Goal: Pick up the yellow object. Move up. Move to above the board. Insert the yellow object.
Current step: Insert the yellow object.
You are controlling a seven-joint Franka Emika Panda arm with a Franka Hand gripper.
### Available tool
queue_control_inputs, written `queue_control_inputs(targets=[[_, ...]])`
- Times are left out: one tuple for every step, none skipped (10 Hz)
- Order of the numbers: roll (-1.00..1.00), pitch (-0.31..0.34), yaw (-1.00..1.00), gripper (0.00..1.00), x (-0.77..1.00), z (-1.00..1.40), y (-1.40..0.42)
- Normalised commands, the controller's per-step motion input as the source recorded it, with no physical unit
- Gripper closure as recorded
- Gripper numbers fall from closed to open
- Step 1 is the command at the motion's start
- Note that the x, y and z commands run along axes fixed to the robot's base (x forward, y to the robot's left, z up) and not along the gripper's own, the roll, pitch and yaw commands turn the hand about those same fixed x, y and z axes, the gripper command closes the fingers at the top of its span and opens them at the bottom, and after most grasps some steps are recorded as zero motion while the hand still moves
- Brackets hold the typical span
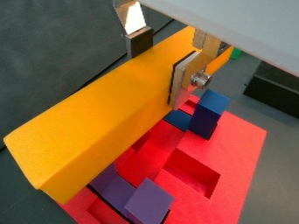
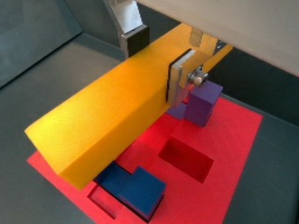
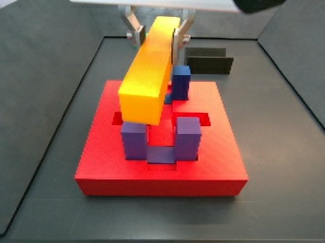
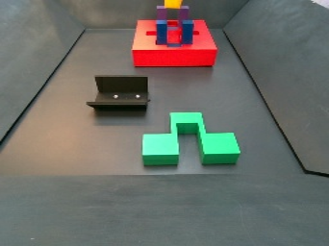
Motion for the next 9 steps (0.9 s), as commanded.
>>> queue_control_inputs(targets=[[0.1,0.04,0.43,1.0,0.12,-0.13,0.0],[0.11,0.041,0.46,1.0,0.11,-0.09,0.0],[0.11,0.07,0.21,1.0,0.2,-0.08,0.0],[0.13,0.086,0.08,1.0,0.19,-0.14,0.0],[0.1,0.053,0.03,1.0,0.14,-0.22,0.0],[0.06,0.004,0.02,1.0,0.08,-0.3,0.0],[0.07,0.014,0.0,1.0,0.05,-0.22,0.0],[0.06,0.014,0.0,1.0,0.0,-0.17,0.0],[0.07,0.026,0.1,1.0,0.09,-0.22,0.0]])
